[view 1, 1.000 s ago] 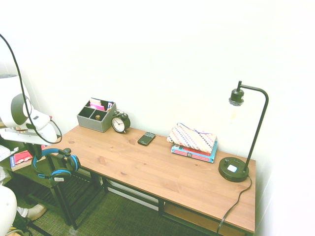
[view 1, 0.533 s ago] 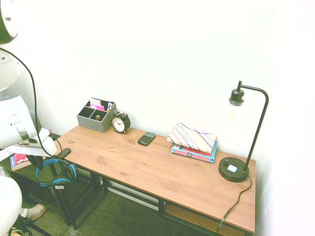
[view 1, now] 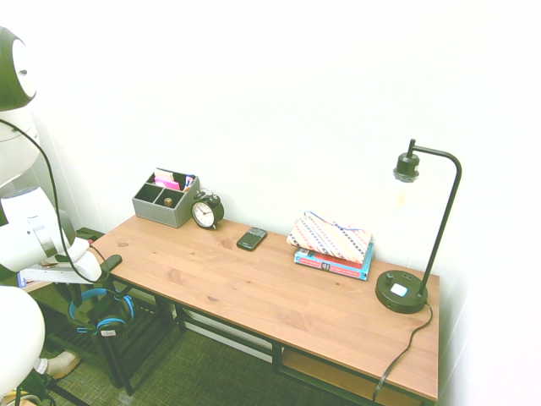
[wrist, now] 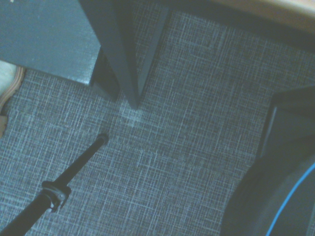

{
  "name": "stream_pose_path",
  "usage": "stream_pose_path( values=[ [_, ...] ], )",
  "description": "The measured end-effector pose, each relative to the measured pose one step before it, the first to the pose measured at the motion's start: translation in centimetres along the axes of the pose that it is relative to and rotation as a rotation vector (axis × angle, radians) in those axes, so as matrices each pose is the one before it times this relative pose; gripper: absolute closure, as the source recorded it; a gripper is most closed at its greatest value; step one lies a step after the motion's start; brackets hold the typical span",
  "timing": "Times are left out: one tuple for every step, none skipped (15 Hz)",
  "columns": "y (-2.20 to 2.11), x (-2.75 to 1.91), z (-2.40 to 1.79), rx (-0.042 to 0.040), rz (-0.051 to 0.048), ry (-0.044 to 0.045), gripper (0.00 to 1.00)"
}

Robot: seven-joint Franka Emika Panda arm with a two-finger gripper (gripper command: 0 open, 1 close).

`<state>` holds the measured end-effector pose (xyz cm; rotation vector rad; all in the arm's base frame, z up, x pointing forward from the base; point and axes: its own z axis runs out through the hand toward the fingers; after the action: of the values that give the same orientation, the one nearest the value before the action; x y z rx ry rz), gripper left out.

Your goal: Hang the headphone

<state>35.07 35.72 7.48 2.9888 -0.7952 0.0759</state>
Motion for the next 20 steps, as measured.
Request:
stream_pose_path(
  values=[
    [-0.052,-0.181,0.196,-0.00401,-0.00593,-0.003,0.0],
    [0.047,0.0,0.183,-0.00504,-0.00061,0.00027,0.0],
    [0.05,0.068,0.127,-0.00389,-0.00069,0.0005,0.0],
    [0.034,0.134,0.066,-0.00251,0.00086,-0.00037,0.0],
    [-0.013,0.153,-0.003,-0.00047,0.00149,-0.00085,0.0],
    [0.012,0.163,0.008,-0.00089,0.00158,0.00029,0.0],
    [0.02,0.118,0.015,-0.0012,0.00136,0.00072,0.0],
    [0.008,0.085,0.009,-0.00096,0.00215,-0.00092,0.0],
    [-0.023,-0.02,-0.006,0.00009,0.00337,-0.00355,0.0],
    [-0.027,-0.017,-0.01,0.00047,0.00345,-0.00357,0.0],
    [-0.061,0.093,-0.126,0.00383,0.00558,-0.00389,0.0],
    [-0.202,0.226,-0.509,0.01047,0.00945,-0.00564,0.0],
    [-0.362,0.355,-1.099,0.0208,0.00733,-0.0056,0.0],
    [-0.356,0.509,-1.867,0.02945,0.00868,-0.00507,0.0],
    [-0.295,0.733,-2.391,0.02485,0.00794,-0.00126,0.0],
    [-0.098,1.098,-2.588,0.01025,0.00775,0.00238,0.0],
    [0.298,1.59,-2.703,-0.00423,0.01502,-0.00317,0.0],
    [0.765,1.936,-2.479,-0.01329,0.01779,-0.00951,0.0],
    [1.173,2.483,-2.442,-0.01228,0.01702,-0.00563,0.0],
    [1.734,2.854,-2.435,-0.00801,0.01023,-0.01243,0.0]
  ],
)
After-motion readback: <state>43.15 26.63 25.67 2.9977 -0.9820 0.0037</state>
